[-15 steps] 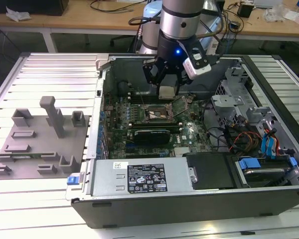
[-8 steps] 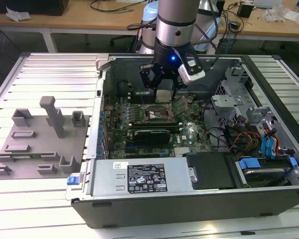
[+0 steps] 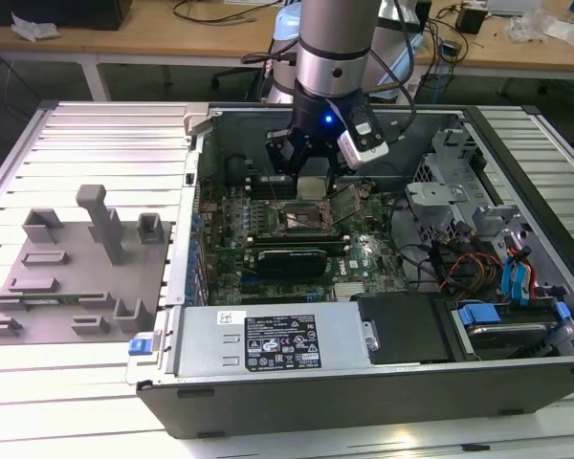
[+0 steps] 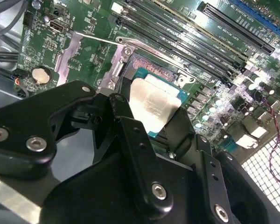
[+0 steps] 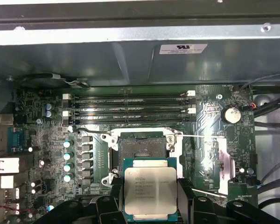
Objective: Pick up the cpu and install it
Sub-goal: 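Pick up the cpu and move it towards the insertion slot, then place the cpu into insertion slot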
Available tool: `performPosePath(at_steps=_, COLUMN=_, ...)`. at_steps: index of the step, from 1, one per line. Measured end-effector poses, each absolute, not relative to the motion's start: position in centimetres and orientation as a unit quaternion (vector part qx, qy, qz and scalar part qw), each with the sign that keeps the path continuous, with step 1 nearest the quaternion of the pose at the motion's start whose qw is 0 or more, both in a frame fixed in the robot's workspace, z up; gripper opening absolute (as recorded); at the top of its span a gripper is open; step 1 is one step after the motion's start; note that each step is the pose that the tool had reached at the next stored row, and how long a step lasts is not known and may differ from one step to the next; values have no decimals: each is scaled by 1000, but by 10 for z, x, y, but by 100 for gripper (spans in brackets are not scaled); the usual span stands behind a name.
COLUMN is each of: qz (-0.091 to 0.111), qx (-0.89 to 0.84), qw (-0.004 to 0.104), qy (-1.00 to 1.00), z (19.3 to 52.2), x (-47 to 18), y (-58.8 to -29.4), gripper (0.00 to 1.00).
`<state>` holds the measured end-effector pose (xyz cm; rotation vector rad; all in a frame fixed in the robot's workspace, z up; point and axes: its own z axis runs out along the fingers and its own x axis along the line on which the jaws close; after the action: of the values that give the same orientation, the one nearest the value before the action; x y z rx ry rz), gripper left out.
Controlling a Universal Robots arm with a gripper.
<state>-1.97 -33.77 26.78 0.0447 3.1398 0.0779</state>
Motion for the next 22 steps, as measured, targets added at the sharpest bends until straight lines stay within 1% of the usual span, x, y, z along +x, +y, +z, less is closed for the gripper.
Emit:
performPosePath(at_steps=7, qz=26, qx=9, qw=0, qy=1000, z=258, x=-20, y=-336, gripper=55)
performPosePath(at_steps=22, qz=26, qx=9, qw=0, qy=1000, z=257, x=-20, y=-334, gripper=55)
